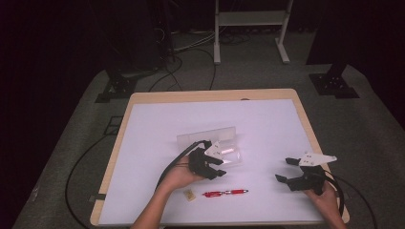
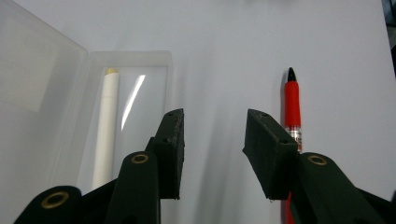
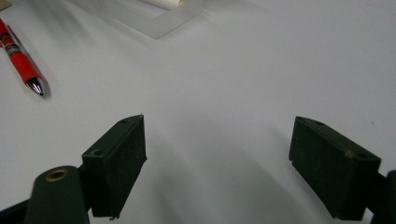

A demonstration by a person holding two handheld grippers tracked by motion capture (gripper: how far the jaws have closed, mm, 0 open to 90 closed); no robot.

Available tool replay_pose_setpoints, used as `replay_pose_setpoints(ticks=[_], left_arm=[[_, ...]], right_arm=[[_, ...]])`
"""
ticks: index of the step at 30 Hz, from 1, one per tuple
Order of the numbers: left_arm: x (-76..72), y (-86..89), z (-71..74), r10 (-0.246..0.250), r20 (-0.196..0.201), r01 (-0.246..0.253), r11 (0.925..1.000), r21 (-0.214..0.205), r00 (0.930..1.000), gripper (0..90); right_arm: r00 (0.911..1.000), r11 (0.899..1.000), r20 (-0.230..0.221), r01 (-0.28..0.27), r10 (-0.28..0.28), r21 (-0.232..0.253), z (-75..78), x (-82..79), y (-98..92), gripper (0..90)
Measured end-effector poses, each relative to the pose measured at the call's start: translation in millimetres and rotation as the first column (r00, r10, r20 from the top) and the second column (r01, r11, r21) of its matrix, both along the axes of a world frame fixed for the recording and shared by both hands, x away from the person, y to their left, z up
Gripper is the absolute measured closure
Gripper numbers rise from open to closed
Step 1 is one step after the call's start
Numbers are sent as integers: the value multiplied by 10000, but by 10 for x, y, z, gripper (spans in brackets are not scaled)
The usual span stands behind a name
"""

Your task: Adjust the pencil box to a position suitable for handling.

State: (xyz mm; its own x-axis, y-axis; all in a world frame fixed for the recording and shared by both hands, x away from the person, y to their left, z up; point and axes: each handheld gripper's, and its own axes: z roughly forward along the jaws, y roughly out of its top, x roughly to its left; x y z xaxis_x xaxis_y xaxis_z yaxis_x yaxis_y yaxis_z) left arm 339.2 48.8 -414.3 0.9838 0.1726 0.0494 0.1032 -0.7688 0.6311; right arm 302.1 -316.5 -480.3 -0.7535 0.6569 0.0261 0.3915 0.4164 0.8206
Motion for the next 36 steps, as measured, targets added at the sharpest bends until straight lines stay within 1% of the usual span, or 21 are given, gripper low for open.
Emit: replay_pose_setpoints(ticks=[2, 3, 6, 11, 16, 19, 22, 24, 28, 31, 36], left_arm=[[-19, -15, -3, -53, 7, 53, 10000, 47, 10000, 566], [-27, -24, -4, -72, -42, 72, 10000, -2, 10000, 561], [-63, -56, -4, -175, -22, 175, 9998, -51, 9998, 538], [-122, -90, -17, -292, -5, 292, 9996, 43, 9996, 515], [-183, -122, -62, -518, -131, 520, 9986, 106, 9986, 510], [-217, -137, -106, -611, -283, 610, 9981, -33, 9977, 503], [-254, -152, -147, -735, -281, 738, 9972, 108, 9969, 504], [-267, -154, -166, -737, -357, 741, 9972, 98, 9966, 506], [-298, -161, -185, -820, -348, 827, 9964, 192, 9960, 506], [-318, -168, -194, -821, -392, 828, 9964, 166, 9958, 508], [-334, -180, -224, -895, -414, 912, 9951, 388, 9951, 512]], right_arm=[[10000, 10000, 4, -5, 5, 1, 0, 0, -1, 178], [10000, 10000, 3, -7, 7, 0, 0, 0, 0, 178], [10000, 10000, 5, -6, 6, -10, 0, -1, 2, 178], [10000, 10000, 27, -21, 21, -12, 0, 0, 1, 178], [10000, 10000, 31, -33, 33, -2, 0, 1, 0, 178], [10000, 10000, 35, -31, 31, -14, 0, 0, 1, 178], [10000, 10000, 17, -20, 20, 5, -1, 0, 2, 178], [10000, 10000, 32, -24, 24, -23, 0, 0, 2, 178], [10000, 10000, 6, -15, 15, 1, -1, -1, 3, 178], [10000, 10000, 13, -24, 24, 4, -1, 0, 2, 178], [10000, 10000, 34, -35, 36, -16, 0, 0, 1, 178]])
